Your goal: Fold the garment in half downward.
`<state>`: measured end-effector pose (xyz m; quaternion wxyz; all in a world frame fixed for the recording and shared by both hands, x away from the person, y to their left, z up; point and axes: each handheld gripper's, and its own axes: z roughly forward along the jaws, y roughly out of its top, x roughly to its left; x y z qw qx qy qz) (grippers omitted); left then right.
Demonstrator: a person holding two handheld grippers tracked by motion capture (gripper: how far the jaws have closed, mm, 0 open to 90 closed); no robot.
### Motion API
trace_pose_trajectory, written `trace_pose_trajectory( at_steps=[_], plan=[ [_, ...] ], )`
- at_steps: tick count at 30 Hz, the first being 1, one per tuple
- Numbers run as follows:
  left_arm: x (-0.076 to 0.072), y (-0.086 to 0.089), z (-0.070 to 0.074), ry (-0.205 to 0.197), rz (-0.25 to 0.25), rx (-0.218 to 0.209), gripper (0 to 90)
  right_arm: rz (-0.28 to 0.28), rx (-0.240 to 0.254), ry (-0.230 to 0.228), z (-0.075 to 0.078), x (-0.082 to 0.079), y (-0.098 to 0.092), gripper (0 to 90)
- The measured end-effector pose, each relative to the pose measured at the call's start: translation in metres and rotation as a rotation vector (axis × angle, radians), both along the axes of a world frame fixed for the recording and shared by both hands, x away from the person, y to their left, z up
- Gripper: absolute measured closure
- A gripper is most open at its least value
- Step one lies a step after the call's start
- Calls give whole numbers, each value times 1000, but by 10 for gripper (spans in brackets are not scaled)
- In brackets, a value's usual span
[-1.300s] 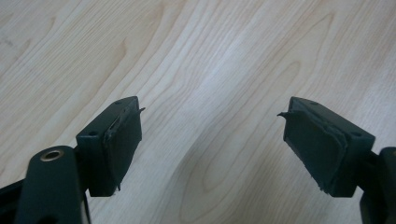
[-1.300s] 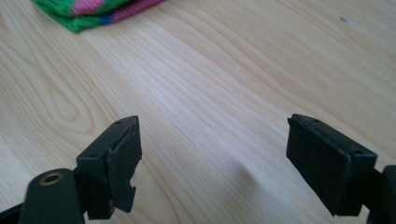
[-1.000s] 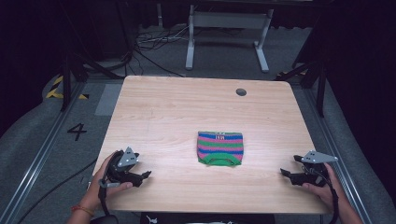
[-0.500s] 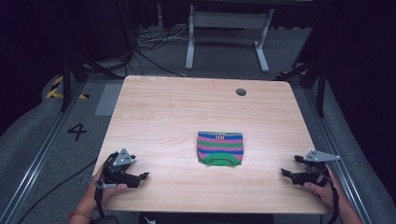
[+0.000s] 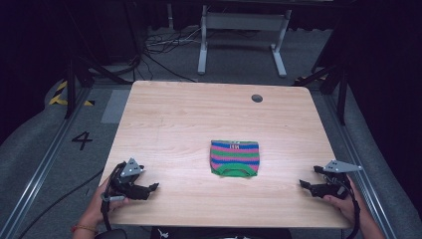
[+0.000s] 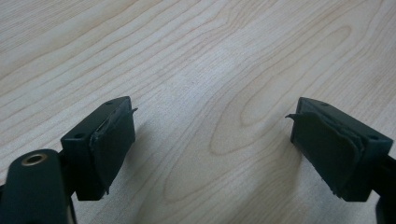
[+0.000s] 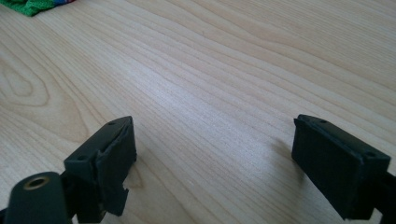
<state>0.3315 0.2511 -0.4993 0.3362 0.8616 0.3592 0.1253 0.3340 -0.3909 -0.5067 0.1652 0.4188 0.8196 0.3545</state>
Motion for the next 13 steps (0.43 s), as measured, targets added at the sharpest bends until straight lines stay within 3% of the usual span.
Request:
trace_pose_trajectory(
  at_steps=[13],
  plan=[
    [3,-3,-1,11,16,2,92,1,1,0,0,0,0,141]
  ],
)
